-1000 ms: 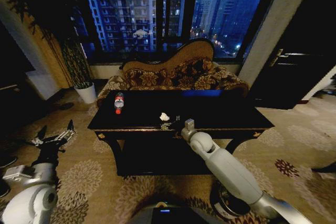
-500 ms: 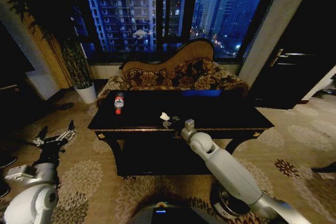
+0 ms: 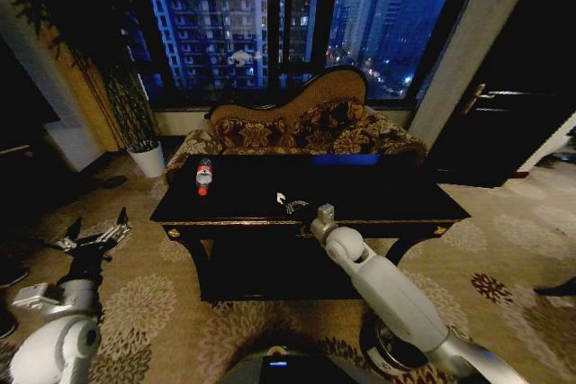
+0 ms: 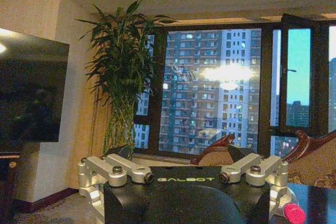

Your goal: Move to the front of the table and place the trash on the table into the trash bin.

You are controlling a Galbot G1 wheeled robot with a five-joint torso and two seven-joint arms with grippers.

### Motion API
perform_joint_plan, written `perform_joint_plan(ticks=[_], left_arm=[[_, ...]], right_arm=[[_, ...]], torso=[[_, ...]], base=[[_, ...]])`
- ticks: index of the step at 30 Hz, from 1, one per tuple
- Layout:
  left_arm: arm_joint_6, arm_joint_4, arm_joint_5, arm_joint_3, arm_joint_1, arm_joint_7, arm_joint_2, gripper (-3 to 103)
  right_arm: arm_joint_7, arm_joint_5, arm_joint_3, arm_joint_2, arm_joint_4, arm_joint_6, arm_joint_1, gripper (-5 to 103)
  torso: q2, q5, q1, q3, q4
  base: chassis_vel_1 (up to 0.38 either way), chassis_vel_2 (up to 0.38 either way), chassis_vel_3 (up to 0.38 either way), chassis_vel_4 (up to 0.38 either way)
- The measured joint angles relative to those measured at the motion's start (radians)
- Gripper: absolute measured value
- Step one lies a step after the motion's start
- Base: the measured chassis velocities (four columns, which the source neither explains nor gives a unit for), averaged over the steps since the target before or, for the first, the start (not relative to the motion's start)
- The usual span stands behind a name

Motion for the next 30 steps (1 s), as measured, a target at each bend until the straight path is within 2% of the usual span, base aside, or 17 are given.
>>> perform_joint_plan(ticks=[4, 8, 9, 11, 16, 19, 24, 30], left_arm=[[0.0, 0.0, 0.0, 0.001, -0.002, 0.0, 0.002, 100], [-0.003, 0.001, -0.001, 0.003, -0.005, 0.0, 0.007, 100], [-0.003, 0.001, -0.001, 0.003, -0.005, 0.0, 0.007, 100], [-0.003, 0.006, -0.001, 0.009, -0.011, 0.0, 0.015, 100], [0.0, 0.009, -0.005, 0.017, -0.027, 0.0, 0.047, 100], [0.004, 0.009, -0.012, 0.017, -0.03, -0.001, 0.059, 100], [0.024, 0.001, -0.029, 0.014, -0.035, -0.002, 0.081, 100], [0.036, -0.009, -0.039, 0.014, -0.041, -0.005, 0.093, 100]], right_arm=[[0.0, 0.003, 0.062, 0.016, 0.011, 0.002, -0.003, 1], [0.0, -0.013, 0.203, 0.032, -0.002, -0.001, -0.004, 1], [0.0, -0.013, 0.203, 0.032, -0.002, -0.001, -0.004, 1], [0.0, -0.04, 0.281, 0.042, -0.024, -0.001, -0.015, 1], [0.0, -0.099, 0.376, 0.038, -0.104, 0.029, -0.022, 1], [0.0, -0.098, 0.404, 0.027, -0.139, 0.04, -0.014, 1], [0.0, -0.036, 0.458, -0.013, -0.158, 0.05, -0.027, 1], [0.0, -0.031, 0.48, -0.005, -0.121, 0.057, -0.075, 1]], torso=[[0.0, 0.0, 0.0, 0.0, 0.0001], [0.0, 0.0, 0.0, 0.0, 0.0001], [0.0, 0.0, 0.0, 0.0, 0.0001], [0.0, 0.0, 0.0, 0.0, 0.0001], [0.0, 0.0002, 0.0, 0.0, 0.0], [0.0, 0.0002, 0.0, 0.0, 0.0], [0.0, 0.0001, 0.0, 0.0, 0.0], [0.0, 0.0, 0.0, 0.0, 0.0]], base=[[0.0, 0.0, 0.0, 0.0], [0.0, 0.0, 0.0, 0.0], [0.0, 0.0, 0.0, 0.0], [0.0, 0.0, 0.0, 0.0], [0.0, 0.0, 0.0, 0.0], [0.0, 0.0, 0.0, 0.0], [0.0, 0.0, 0.0, 0.0], [0.0, 0.0, 0.0, 0.0]])
